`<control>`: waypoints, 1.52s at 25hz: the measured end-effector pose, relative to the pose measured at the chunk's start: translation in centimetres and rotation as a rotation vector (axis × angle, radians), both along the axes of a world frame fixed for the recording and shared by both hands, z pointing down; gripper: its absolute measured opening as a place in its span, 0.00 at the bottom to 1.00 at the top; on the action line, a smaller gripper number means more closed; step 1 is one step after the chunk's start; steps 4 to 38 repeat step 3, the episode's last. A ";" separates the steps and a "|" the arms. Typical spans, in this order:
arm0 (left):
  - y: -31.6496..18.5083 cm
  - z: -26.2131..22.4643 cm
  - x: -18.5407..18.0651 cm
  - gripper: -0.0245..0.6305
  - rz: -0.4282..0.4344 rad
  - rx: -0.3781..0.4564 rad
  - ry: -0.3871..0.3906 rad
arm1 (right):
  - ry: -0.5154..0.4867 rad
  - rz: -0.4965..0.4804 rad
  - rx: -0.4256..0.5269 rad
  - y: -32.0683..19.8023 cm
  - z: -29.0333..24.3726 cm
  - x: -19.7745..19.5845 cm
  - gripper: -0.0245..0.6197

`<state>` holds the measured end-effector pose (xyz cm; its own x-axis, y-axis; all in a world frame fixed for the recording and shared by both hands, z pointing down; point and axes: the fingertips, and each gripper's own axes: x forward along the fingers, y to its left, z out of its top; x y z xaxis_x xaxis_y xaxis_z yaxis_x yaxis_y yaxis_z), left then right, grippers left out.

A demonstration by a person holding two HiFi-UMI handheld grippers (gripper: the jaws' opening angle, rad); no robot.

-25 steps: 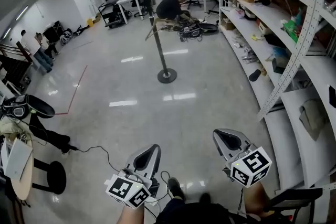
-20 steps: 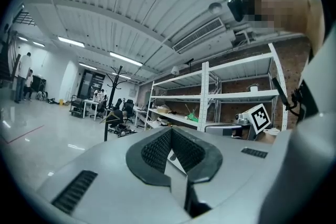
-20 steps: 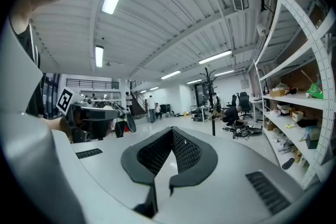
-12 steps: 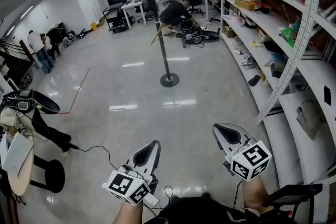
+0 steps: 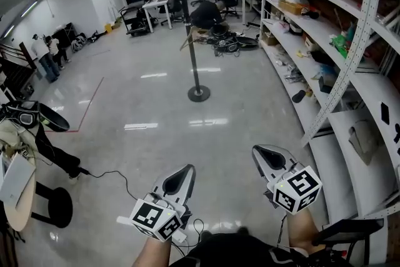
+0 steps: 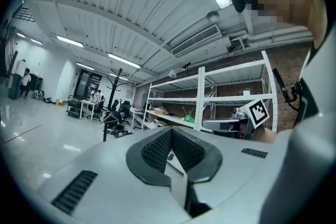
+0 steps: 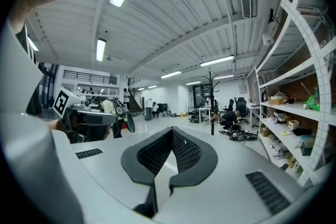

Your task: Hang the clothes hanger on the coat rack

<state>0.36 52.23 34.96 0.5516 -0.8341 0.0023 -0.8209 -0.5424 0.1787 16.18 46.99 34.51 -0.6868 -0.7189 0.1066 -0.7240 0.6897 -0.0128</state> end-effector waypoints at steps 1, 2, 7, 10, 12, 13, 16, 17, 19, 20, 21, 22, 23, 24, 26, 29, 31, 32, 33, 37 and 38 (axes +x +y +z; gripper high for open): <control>0.1 0.0 0.0 0.04 0.003 -0.001 -0.002 | 0.000 0.002 -0.001 0.1 0.0 -0.1 0.05; 0.2 0.0 0.0 0.04 0.005 -0.001 -0.003 | -0.001 0.003 -0.003 0.3 0.0 -0.1 0.05; 0.3 -0.1 0.0 0.04 0.006 -0.001 -0.005 | -0.002 0.004 -0.005 0.4 0.1 -0.2 0.05; 0.3 -0.1 0.0 0.04 0.006 -0.001 -0.005 | -0.002 0.004 -0.005 0.4 0.1 -0.2 0.05; 0.3 -0.1 0.0 0.04 0.006 -0.001 -0.005 | -0.002 0.004 -0.005 0.4 0.1 -0.2 0.05; 0.3 -0.1 0.0 0.04 0.006 -0.001 -0.005 | -0.002 0.004 -0.005 0.4 0.1 -0.2 0.05; 0.3 -0.1 0.0 0.04 0.006 -0.001 -0.005 | -0.002 0.004 -0.005 0.4 0.1 -0.2 0.05; 0.3 -0.1 0.0 0.04 0.006 -0.001 -0.005 | -0.002 0.004 -0.005 0.4 0.1 -0.2 0.05; 0.3 -0.1 0.0 0.04 0.006 -0.001 -0.005 | -0.002 0.004 -0.005 0.4 0.1 -0.2 0.05; 0.3 -0.1 0.0 0.04 0.006 -0.001 -0.005 | -0.002 0.004 -0.005 0.4 0.1 -0.2 0.05; 0.3 -0.1 0.0 0.04 0.006 -0.001 -0.005 | -0.002 0.004 -0.005 0.4 0.1 -0.2 0.05; 0.3 -0.1 0.0 0.04 0.006 -0.001 -0.005 | -0.002 0.004 -0.005 0.4 0.1 -0.2 0.05; 0.3 -0.1 0.0 0.04 0.006 -0.001 -0.005 | -0.002 0.004 -0.005 0.4 0.1 -0.2 0.05; 0.3 -0.1 0.0 0.04 0.006 -0.001 -0.005 | -0.002 0.004 -0.005 0.4 0.1 -0.2 0.05; 0.3 -0.1 0.0 0.04 0.006 -0.001 -0.005 | -0.002 0.004 -0.005 0.4 0.1 -0.2 0.05; 0.3 -0.1 0.0 0.04 0.006 -0.001 -0.005 | -0.002 0.004 -0.005 0.4 0.1 -0.2 0.05; 0.3 -0.1 0.0 0.04 0.006 -0.001 -0.005 | -0.002 0.004 -0.005 0.4 0.1 -0.2 0.05; 0.3 -0.1 0.0 0.04 0.006 -0.001 -0.005 | -0.002 0.004 -0.005 0.4 0.1 -0.2 0.05; 0.3 -0.1 0.0 0.04 0.006 -0.001 -0.005 | -0.002 0.004 -0.005 0.4 0.1 -0.2 0.05; 0.3 -0.1 0.0 0.04 0.006 -0.001 -0.005 | -0.002 0.004 -0.005 0.4 0.1 -0.2 0.05; 0.3 -0.1 0.0 0.04 0.006 -0.001 -0.005 | -0.002 0.004 -0.005 0.4 0.1 -0.2 0.05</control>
